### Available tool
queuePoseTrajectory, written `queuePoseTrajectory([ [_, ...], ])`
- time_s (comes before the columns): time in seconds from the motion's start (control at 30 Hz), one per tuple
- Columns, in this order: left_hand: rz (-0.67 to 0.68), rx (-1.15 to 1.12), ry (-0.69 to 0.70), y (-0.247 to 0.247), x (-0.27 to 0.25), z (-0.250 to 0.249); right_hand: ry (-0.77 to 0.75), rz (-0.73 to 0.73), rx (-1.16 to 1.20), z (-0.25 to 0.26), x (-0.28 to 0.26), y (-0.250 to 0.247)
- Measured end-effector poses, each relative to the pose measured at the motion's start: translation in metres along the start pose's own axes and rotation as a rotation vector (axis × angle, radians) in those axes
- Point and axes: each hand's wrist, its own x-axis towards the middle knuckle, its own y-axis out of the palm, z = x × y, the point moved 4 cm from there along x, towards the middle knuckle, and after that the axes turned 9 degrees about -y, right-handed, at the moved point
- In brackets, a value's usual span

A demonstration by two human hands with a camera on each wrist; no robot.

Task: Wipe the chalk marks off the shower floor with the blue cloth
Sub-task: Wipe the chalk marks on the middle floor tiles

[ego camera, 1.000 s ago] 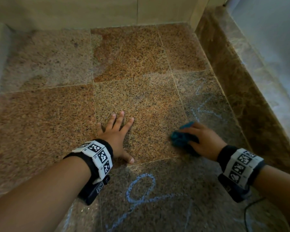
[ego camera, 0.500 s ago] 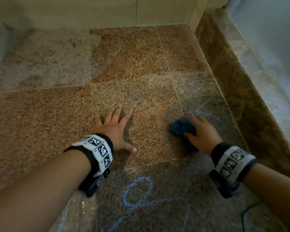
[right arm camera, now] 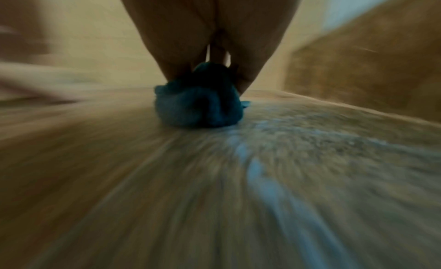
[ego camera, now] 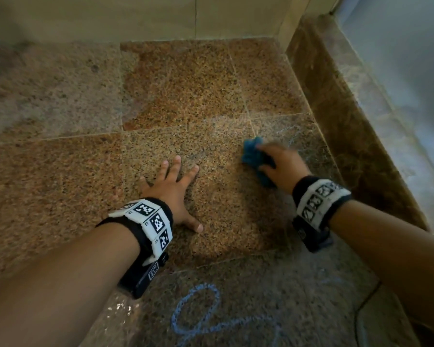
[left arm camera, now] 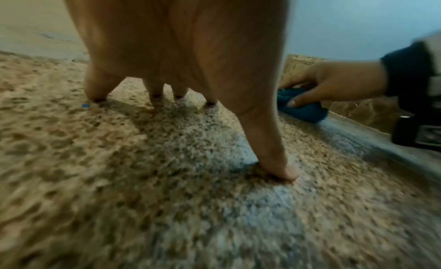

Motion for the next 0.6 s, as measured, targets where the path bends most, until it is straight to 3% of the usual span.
queuePoseTrajectory([
  [0.07,0.002,0.005,-0.008,-0.001,0.0,0.0,0.169,-0.08,0.025,-0.009,0.017,-0.009],
  [0.1,0.002,0.007,-0.012,-0.001,0.0,-0.001,0.176,-0.084,0.025,-0.006,0.024,-0.005],
  [0.17,0.001,0.008,-0.017,-0.001,0.0,-0.001,0.036,-0.011,0.018,0.013,0.032,0.013],
  [0.23,-0.007,0.014,-0.02,-0.001,0.0,-0.001,-0.199,0.122,-0.048,0.035,0.032,0.032],
  [0.3,-0.011,0.02,-0.02,-0.001,-0.001,-0.001,-0.294,0.137,-0.095,0.034,0.038,0.027],
  [0.33,-0.014,0.018,-0.018,0.0,-0.001,-0.001,-0.237,0.076,-0.103,0.023,0.044,0.016],
  [0.4,-0.021,0.012,-0.019,-0.001,0.0,-0.001,0.027,-0.066,-0.106,-0.008,0.057,-0.014],
  [0.47,-0.022,0.009,-0.02,0.0,0.0,0.0,0.265,-0.053,-0.139,-0.032,0.063,-0.028],
  [0.53,-0.025,0.01,-0.019,0.0,0.001,0.0,0.253,-0.002,-0.21,-0.028,0.066,-0.021],
  [0.6,-0.03,0.004,-0.02,0.001,0.002,-0.001,0.075,0.008,-0.185,-0.014,0.067,-0.003],
])
